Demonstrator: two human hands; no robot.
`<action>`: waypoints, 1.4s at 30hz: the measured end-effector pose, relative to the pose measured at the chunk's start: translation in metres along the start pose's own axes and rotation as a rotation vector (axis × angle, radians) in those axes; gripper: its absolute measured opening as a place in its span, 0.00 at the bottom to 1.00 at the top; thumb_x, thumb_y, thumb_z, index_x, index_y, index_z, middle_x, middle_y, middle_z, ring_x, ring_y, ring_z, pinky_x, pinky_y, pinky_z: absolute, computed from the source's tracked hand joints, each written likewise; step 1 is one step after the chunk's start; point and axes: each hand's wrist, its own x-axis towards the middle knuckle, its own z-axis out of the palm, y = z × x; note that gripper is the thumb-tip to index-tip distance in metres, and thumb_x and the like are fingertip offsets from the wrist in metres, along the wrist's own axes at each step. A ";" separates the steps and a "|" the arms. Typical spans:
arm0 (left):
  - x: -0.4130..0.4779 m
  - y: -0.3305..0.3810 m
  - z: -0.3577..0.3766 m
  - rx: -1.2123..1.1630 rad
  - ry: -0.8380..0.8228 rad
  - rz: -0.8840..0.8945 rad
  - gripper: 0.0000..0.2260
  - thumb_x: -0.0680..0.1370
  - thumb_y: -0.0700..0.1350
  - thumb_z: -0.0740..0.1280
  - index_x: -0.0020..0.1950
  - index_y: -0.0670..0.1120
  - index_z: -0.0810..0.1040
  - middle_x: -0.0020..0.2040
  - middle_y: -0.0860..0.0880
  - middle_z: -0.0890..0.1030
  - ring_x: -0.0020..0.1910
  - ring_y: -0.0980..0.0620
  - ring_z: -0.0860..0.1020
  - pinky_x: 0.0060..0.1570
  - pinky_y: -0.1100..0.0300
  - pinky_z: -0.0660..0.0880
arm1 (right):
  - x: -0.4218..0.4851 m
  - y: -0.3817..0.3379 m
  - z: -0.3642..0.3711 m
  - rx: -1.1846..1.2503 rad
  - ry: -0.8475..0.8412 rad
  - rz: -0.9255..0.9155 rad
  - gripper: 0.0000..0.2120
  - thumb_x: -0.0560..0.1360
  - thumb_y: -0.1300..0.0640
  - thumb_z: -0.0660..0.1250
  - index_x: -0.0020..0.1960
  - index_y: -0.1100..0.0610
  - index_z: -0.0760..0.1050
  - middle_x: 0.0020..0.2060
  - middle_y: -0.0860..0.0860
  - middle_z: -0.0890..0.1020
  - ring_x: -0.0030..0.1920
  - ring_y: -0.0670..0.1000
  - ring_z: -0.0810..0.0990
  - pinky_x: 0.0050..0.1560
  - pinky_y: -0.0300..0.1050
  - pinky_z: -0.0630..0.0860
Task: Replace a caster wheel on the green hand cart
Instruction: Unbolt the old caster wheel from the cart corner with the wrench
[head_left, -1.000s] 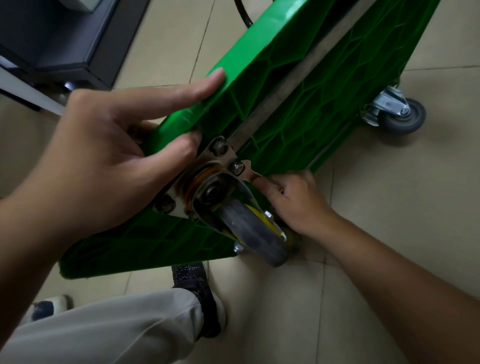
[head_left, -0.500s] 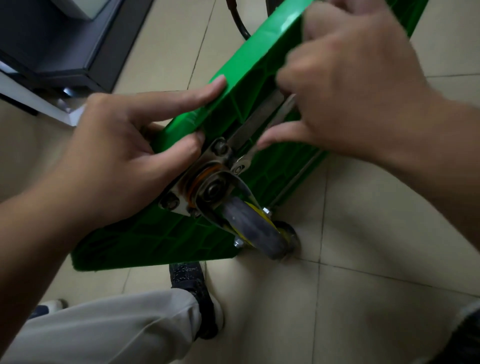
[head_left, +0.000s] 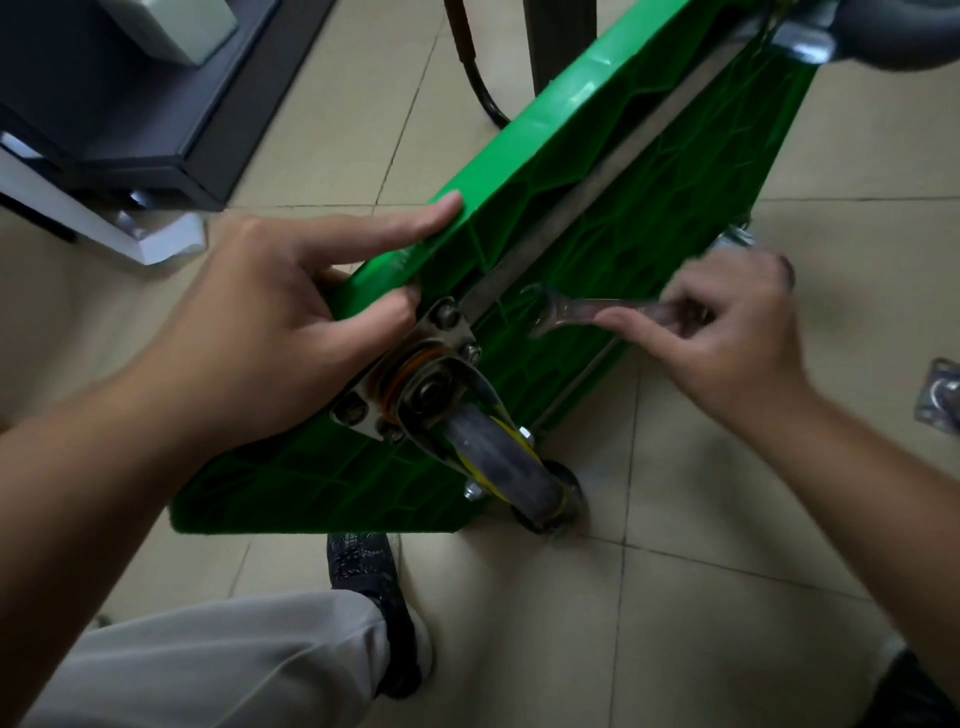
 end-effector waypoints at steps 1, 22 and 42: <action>0.000 0.001 0.001 -0.005 -0.003 -0.001 0.22 0.77 0.45 0.69 0.71 0.57 0.77 0.66 0.61 0.79 0.60 0.62 0.81 0.60 0.55 0.80 | -0.014 -0.005 0.013 0.164 0.035 0.147 0.31 0.73 0.31 0.68 0.29 0.56 0.71 0.26 0.42 0.69 0.30 0.44 0.69 0.41 0.40 0.66; -0.001 -0.003 0.002 0.008 0.018 0.008 0.22 0.79 0.42 0.73 0.72 0.56 0.78 0.66 0.61 0.79 0.60 0.66 0.80 0.60 0.61 0.79 | -0.092 -0.046 0.142 0.910 -0.300 0.855 0.22 0.63 0.31 0.72 0.34 0.50 0.76 0.33 0.59 0.79 0.37 0.61 0.79 0.44 0.56 0.80; -0.003 -0.005 0.005 0.062 0.028 0.053 0.22 0.80 0.42 0.72 0.69 0.64 0.78 0.49 0.81 0.76 0.38 0.67 0.77 0.39 0.69 0.79 | -0.030 -0.005 0.089 0.458 -0.070 0.642 0.32 0.53 0.24 0.76 0.39 0.49 0.76 0.31 0.39 0.78 0.31 0.37 0.74 0.31 0.29 0.66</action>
